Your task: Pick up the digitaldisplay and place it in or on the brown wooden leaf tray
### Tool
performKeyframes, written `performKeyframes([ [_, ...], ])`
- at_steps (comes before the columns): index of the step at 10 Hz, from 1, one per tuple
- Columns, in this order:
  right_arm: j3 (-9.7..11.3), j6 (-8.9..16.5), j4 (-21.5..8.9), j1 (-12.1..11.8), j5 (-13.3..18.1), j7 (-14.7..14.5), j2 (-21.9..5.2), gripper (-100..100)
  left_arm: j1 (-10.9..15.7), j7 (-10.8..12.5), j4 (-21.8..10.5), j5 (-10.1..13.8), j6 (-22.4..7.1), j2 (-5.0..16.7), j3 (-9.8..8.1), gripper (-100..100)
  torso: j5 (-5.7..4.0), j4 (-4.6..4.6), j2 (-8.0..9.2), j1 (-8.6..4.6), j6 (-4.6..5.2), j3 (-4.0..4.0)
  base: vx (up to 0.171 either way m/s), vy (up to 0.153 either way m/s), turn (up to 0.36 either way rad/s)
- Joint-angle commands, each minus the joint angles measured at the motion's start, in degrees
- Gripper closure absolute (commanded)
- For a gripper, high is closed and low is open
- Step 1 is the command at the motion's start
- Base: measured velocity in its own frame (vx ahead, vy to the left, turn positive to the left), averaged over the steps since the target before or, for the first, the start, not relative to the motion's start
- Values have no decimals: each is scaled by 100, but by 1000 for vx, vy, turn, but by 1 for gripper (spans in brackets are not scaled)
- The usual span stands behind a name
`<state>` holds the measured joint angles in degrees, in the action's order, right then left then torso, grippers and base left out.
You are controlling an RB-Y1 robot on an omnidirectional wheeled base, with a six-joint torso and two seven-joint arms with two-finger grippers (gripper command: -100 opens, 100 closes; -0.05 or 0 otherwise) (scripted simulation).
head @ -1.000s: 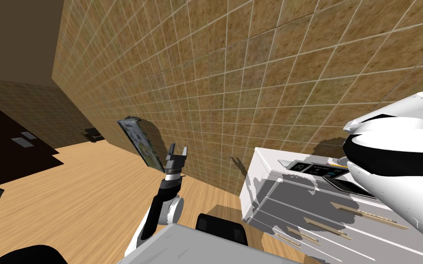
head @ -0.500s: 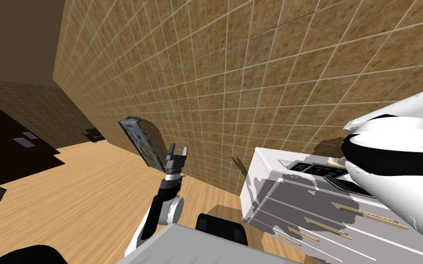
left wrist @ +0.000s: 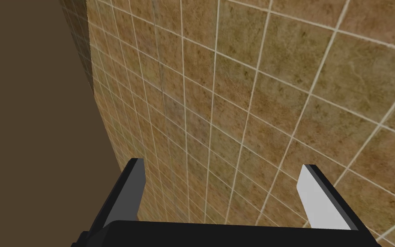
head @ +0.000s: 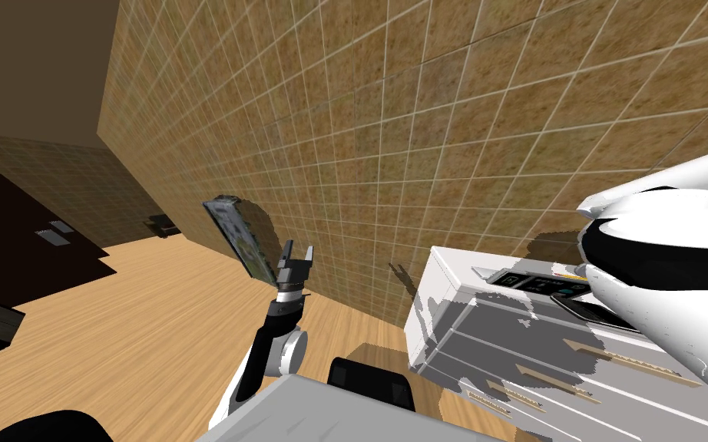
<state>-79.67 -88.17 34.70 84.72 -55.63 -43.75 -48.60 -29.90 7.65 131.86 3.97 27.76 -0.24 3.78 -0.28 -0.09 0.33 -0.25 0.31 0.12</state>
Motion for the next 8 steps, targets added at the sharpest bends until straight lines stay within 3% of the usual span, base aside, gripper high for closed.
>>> performKeyframes([
  [1,-80,158,-53,135,-229,-82,-32,-100,0,0,0,0,0,0,0,0,0,0,0,0,0,0,-28,82,30],
  [3,-125,210,-63,200,-356,-125,-36,-100,0,0,0,0,0,0,0,0,3,2,7,11,0,4,-30,68,11],
  [4,-212,279,-88,328,-617,-209,-38,-100,0,0,0,0,0,0,0,0,2,2,4,4,1,3,-4,69,28],
  [8,-409,280,-124,573,-1130,-382,-45,-100,0,0,0,0,0,0,0,0,4,1,3,15,0,2,-20,85,31],
])
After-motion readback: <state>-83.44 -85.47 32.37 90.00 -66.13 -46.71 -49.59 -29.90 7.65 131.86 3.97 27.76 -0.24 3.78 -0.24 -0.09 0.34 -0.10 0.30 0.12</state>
